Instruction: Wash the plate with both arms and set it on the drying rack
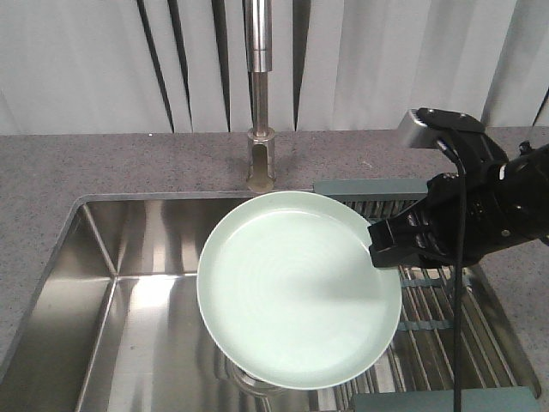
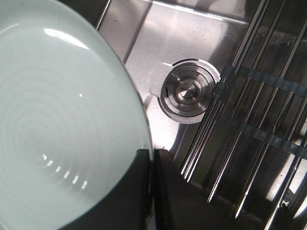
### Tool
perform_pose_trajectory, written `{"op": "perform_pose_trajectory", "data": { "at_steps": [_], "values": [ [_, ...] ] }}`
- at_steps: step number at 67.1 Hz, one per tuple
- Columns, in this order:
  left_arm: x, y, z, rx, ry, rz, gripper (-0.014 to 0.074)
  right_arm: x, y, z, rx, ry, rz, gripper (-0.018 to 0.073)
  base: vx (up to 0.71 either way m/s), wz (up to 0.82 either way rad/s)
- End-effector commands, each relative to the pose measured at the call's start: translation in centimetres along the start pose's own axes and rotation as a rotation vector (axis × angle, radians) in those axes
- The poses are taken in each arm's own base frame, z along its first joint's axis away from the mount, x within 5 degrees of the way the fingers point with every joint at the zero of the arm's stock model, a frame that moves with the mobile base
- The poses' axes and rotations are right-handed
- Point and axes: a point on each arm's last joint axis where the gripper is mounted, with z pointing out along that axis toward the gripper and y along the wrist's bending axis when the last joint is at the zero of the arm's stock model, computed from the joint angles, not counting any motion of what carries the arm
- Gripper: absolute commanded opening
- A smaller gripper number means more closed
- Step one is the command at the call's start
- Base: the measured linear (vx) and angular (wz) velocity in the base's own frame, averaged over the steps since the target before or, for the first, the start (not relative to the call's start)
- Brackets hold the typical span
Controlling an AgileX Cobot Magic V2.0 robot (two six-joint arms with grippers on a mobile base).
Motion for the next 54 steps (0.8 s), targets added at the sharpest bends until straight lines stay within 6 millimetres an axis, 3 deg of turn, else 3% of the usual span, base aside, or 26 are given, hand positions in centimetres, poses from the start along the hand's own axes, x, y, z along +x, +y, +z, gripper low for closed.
{"op": "perform_pose_trajectory", "data": {
  "at_steps": [1, 13, 25, 45, 54],
  "values": [
    [-2.6, -0.2, 1.7, 0.007, 0.036, -0.016, -0.0006, -0.7, 0.8, -1.5, -0.020, -0.094, -0.014, -0.0001, 0.00, 0.00],
    [-3.1, -0.3, 5.5, -0.003, 0.220, -0.014, -0.0006, -0.7, 0.8, -1.5, -0.020, -0.094, -0.014, -0.0001, 0.00, 0.00],
    [-1.1, -0.2, 8.8, -0.012, 0.362, -0.016, -0.0006, -0.7, 0.8, -1.5, -0.020, -0.094, -0.014, -0.0001, 0.00, 0.00],
    [1.8, -0.1, 12.1, -0.021, 0.516, -0.019, 0.0004, -0.7, 0.8, -1.5, -0.020, -0.094, -0.014, -0.0001, 0.00, 0.00],
    [2.9, 0.0, 13.3, -0.024, 0.570, -0.026, 0.0078, -0.7, 0.8, -1.5, -0.020, -0.094, -0.014, -0.0001, 0.00, 0.00]
  ]
}}
